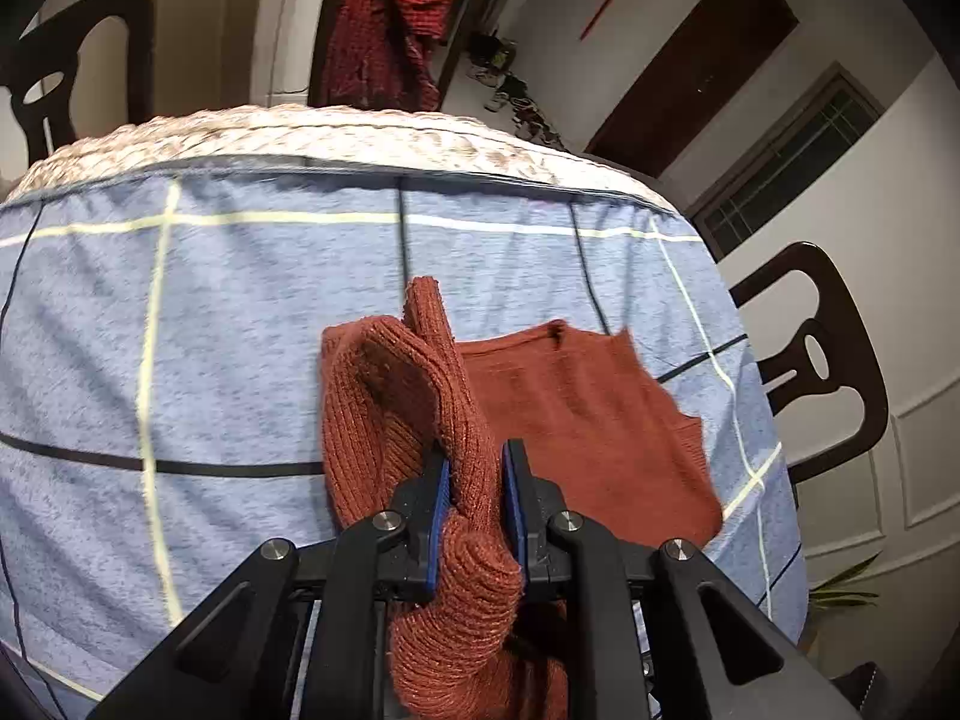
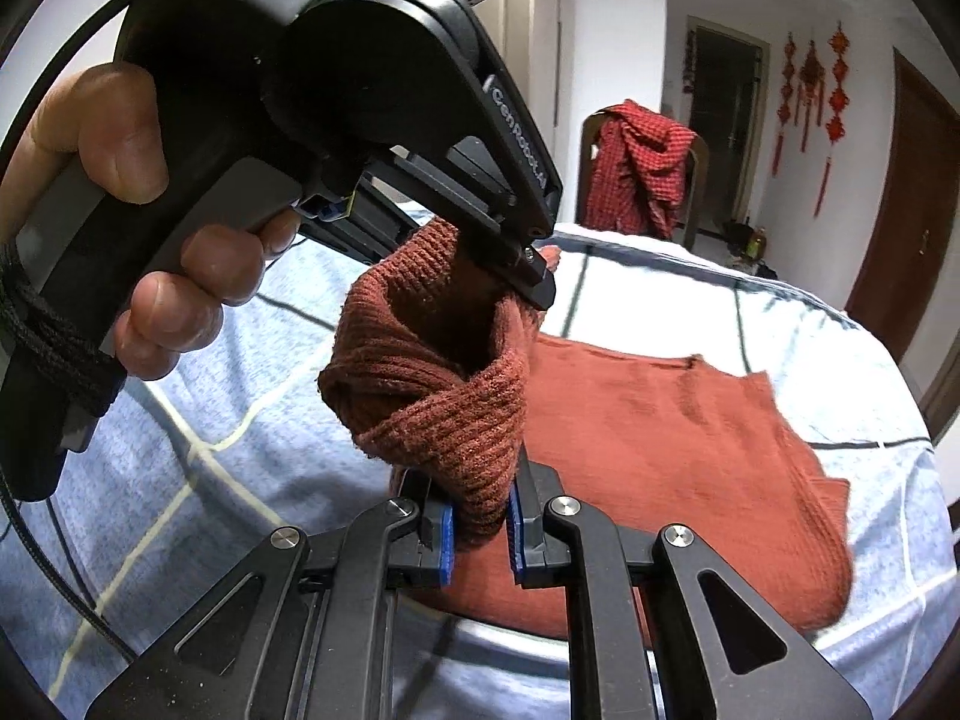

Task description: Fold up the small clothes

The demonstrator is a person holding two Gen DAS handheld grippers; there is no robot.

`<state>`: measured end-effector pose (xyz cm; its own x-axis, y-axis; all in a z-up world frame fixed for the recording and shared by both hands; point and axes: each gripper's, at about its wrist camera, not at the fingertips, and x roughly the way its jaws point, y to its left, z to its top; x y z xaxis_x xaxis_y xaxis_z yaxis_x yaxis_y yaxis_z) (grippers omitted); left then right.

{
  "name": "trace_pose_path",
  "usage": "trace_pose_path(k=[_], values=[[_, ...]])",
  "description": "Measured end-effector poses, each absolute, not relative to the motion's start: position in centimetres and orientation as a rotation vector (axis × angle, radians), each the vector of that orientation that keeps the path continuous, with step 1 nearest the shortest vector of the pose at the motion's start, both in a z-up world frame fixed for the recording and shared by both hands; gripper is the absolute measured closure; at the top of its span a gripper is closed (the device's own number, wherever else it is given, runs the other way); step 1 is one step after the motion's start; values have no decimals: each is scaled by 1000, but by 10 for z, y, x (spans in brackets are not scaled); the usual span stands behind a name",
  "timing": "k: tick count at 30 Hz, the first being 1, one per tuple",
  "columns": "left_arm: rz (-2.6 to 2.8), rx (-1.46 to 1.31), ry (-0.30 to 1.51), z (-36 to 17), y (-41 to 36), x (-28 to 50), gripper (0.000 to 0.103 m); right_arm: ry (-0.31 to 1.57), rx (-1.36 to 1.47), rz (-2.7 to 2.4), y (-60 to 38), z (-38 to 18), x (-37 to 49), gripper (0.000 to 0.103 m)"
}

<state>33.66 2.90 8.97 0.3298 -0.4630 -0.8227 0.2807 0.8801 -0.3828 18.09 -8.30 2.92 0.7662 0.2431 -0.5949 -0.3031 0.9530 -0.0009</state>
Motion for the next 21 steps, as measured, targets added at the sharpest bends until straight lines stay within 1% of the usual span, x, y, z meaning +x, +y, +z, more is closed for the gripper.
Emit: trace_pose_path(k=[11,21], values=[[-549,-129,1140,99,-33,335,84,619,-29,234,-129,34,159,90],[-566,-84,1145,99,-77,333,84,630,22,205,-154,38,156,90]])
